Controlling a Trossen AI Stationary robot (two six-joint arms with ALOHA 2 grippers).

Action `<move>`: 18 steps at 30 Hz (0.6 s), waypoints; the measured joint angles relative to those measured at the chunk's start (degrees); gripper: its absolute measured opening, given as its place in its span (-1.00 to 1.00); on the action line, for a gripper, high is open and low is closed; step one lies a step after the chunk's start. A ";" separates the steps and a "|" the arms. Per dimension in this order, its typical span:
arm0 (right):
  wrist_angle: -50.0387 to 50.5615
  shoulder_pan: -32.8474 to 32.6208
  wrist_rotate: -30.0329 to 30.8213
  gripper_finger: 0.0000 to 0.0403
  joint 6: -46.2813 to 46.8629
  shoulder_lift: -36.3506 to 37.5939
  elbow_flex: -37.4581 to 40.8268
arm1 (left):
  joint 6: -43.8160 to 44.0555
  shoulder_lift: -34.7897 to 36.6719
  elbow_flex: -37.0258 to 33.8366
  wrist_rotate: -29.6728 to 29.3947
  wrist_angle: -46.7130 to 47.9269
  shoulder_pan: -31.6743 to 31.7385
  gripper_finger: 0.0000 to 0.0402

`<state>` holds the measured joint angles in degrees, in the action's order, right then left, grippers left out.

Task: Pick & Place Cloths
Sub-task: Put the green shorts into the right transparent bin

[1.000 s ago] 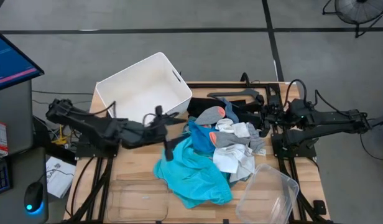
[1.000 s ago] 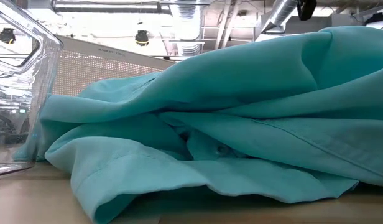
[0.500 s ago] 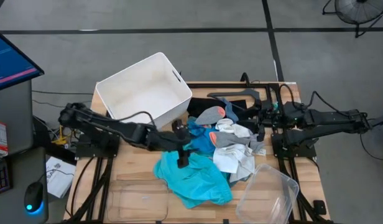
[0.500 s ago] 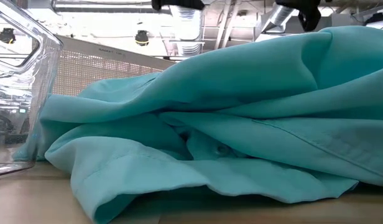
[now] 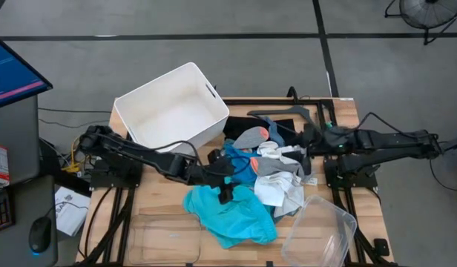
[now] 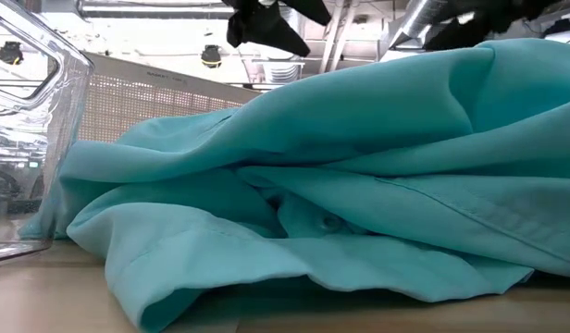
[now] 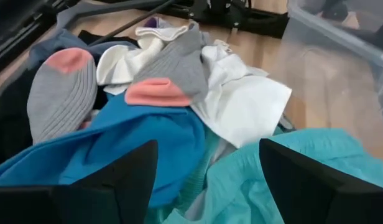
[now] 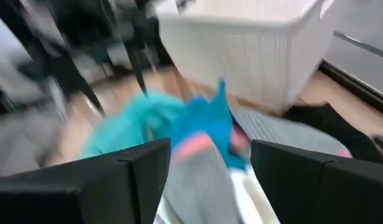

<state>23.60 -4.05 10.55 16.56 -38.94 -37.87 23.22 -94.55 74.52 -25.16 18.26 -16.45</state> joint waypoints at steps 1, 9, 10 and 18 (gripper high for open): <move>1.67 0.00 0.00 0.08 -1.45 -0.90 0.00 | 0.87 0.40 -0.02 0.32 0.19 0.00 0.33; 1.85 -0.01 -0.02 0.03 -11.30 -12.47 0.04 | 4.80 11.03 -0.07 6.21 -1.03 -0.34 0.32; 0.92 0.00 -0.04 0.02 -11.39 -13.80 0.04 | 4.22 12.53 -0.05 5.10 -1.14 -0.58 0.32; -0.04 -2.51 -0.14 0.06 -6.57 -17.46 -3.48 | -6.10 16.36 0.02 -0.55 0.22 -0.87 0.32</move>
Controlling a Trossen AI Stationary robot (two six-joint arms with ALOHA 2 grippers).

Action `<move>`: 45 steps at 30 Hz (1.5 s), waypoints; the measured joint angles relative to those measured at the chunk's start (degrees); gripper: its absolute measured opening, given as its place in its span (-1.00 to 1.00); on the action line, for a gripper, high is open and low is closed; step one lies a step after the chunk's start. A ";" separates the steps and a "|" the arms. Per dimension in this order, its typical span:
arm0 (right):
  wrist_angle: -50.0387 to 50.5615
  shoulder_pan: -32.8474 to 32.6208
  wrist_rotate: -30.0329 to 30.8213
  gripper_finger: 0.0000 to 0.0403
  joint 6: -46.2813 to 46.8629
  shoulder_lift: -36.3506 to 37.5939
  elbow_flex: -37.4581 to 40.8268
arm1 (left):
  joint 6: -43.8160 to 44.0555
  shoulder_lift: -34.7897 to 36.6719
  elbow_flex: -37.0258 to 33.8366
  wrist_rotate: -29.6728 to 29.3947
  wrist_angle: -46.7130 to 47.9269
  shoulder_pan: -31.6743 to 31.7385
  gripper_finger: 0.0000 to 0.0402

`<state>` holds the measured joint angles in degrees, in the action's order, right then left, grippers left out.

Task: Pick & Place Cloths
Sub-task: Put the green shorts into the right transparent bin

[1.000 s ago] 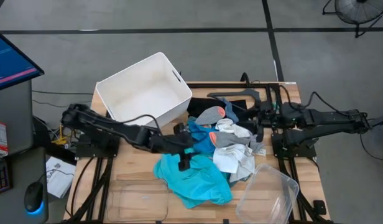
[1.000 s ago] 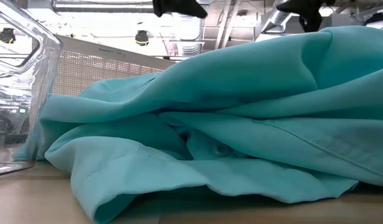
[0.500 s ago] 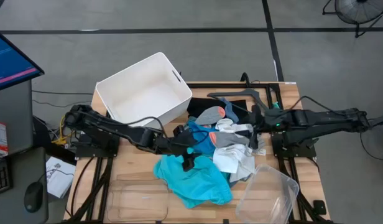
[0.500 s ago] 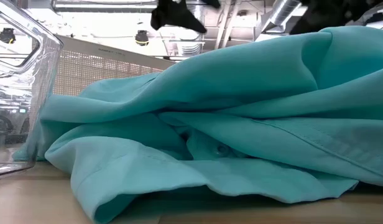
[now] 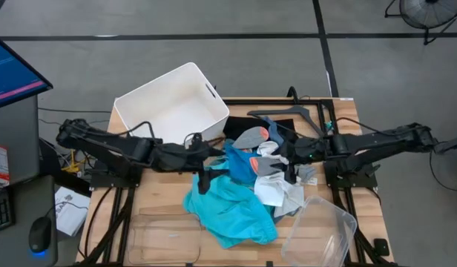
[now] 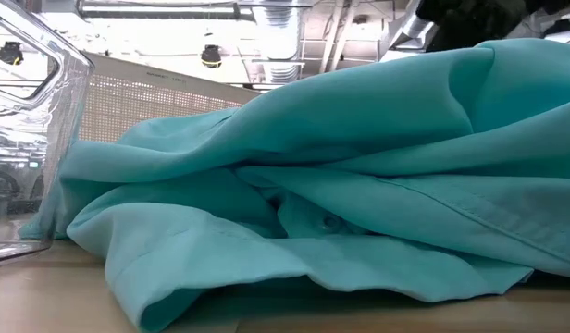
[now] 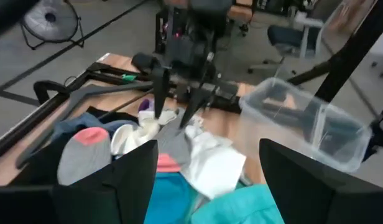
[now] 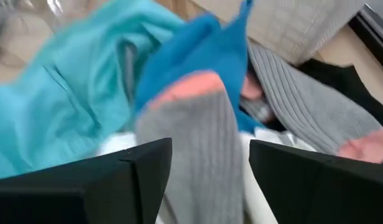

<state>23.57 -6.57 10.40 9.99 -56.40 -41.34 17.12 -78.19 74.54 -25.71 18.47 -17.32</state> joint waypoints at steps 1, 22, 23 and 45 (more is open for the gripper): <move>0.10 -0.31 0.01 0.06 0.51 0.00 -0.73 | -0.61 -0.58 0.00 -0.07 0.00 0.18 0.32; -0.43 -1.29 0.14 0.07 8.12 0.11 -4.79 | -12.12 -16.24 -0.07 17.84 6.62 4.28 0.32; -0.42 -1.29 0.13 0.07 8.21 0.11 -4.79 | -12.25 -16.27 -0.07 17.77 6.65 4.49 0.32; -0.62 -1.18 0.12 0.05 10.06 -2.65 -4.85 | -6.34 -16.25 -12.50 12.78 -3.23 4.43 0.32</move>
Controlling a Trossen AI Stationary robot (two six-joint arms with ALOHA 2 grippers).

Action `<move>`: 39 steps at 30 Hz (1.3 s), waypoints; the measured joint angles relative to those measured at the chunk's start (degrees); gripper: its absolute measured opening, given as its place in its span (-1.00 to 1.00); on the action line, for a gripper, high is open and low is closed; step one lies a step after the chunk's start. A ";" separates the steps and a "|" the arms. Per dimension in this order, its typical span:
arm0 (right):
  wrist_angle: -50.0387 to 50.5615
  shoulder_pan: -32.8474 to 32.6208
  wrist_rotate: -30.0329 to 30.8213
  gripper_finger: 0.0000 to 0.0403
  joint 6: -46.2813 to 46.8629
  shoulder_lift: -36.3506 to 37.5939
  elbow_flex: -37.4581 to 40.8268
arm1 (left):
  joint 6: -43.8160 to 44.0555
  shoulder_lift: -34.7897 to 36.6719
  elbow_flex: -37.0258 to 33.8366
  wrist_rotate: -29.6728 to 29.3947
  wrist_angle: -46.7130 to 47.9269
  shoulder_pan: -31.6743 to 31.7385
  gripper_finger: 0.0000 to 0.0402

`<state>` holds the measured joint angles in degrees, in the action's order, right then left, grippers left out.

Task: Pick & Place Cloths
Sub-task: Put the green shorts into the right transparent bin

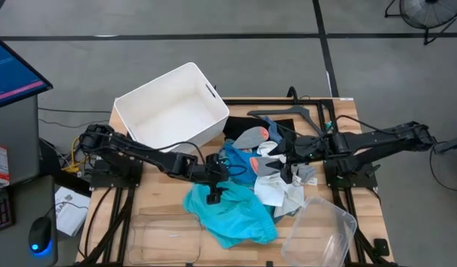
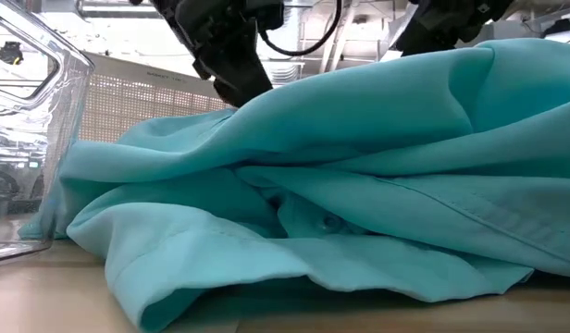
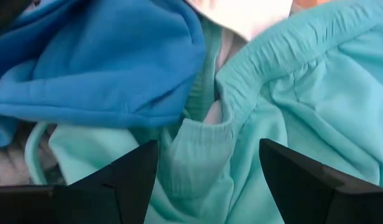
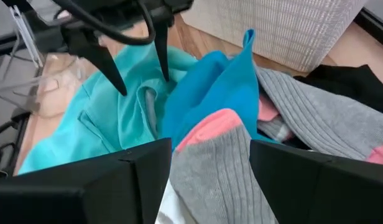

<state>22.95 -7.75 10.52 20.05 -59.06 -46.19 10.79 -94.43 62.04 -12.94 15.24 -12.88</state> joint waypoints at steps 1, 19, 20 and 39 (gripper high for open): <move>-0.03 0.00 -0.02 0.05 -0.01 -0.35 -0.05 | 0.00 0.00 -0.78 -0.70 -1.58 0.00 0.32; -0.38 0.00 -0.07 0.04 2.34 -1.32 0.02 | 4.68 -1.91 -4.77 -2.32 -5.85 1.55 -0.94; -0.44 0.00 -0.14 0.04 2.36 -1.32 0.02 | 4.95 -1.39 -4.79 -2.32 -5.91 1.64 -0.95; -14.79 0.44 -0.98 0.50 -13.87 -3.86 -12.09 | 12.00 32.43 -0.41 -15.18 -9.93 1.18 -1.00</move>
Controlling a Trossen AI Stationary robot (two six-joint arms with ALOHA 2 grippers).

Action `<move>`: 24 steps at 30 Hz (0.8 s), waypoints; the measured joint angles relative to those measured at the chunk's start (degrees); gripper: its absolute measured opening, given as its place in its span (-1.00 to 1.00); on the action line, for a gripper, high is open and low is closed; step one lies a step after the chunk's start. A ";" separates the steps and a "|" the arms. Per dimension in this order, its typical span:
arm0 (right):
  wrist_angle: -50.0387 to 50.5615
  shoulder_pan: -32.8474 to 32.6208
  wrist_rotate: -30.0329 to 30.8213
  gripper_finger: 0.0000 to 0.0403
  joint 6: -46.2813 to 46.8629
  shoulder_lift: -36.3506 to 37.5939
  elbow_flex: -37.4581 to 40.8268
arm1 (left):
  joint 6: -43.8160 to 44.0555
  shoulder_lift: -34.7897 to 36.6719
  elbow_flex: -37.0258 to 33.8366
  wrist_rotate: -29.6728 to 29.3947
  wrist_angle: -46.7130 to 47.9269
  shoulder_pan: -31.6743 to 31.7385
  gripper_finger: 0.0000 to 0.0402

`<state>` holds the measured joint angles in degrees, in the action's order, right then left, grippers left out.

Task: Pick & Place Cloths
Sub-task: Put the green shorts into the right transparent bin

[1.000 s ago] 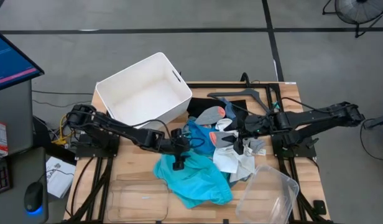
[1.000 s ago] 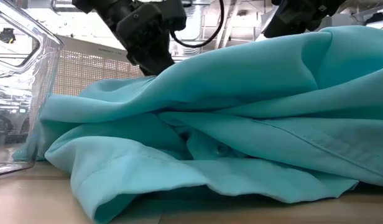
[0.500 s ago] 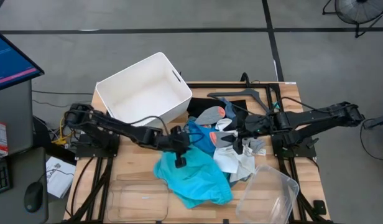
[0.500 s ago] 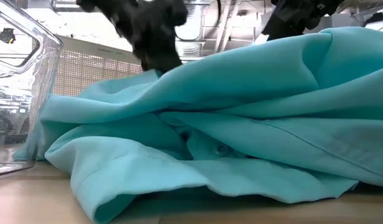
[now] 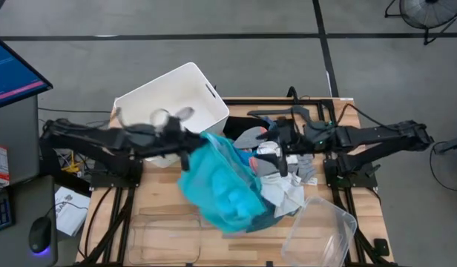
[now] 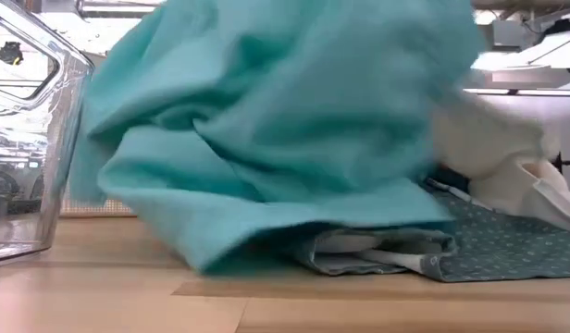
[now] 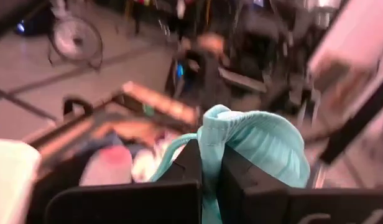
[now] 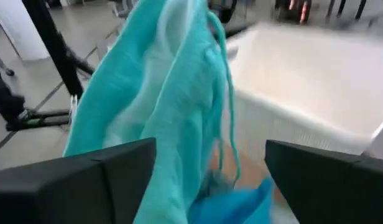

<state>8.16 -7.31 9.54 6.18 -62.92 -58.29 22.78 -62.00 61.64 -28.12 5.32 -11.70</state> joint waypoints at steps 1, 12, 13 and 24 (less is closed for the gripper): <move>-0.47 0.00 -0.01 0.54 -1.47 -0.83 -2.02 | 0.00 1.48 0.03 -0.81 -0.78 0.00 -1.00; 8.35 0.00 4.56 0.77 -13.19 -16.74 -25.35 | -4.55 3.44 -0.02 1.52 -13.67 0.00 -1.00; 8.71 0.00 5.22 0.78 -13.63 -18.61 -27.29 | -5.60 2.77 -0.01 1.43 -15.25 0.00 -1.00; 13.82 -0.07 5.49 0.79 -11.25 -29.77 -38.72 | -10.62 1.47 -0.06 4.38 -21.77 0.37 -1.00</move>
<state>21.98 -7.38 15.03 -5.07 -92.69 -97.01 12.16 -60.53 61.58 -23.74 -16.45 -11.33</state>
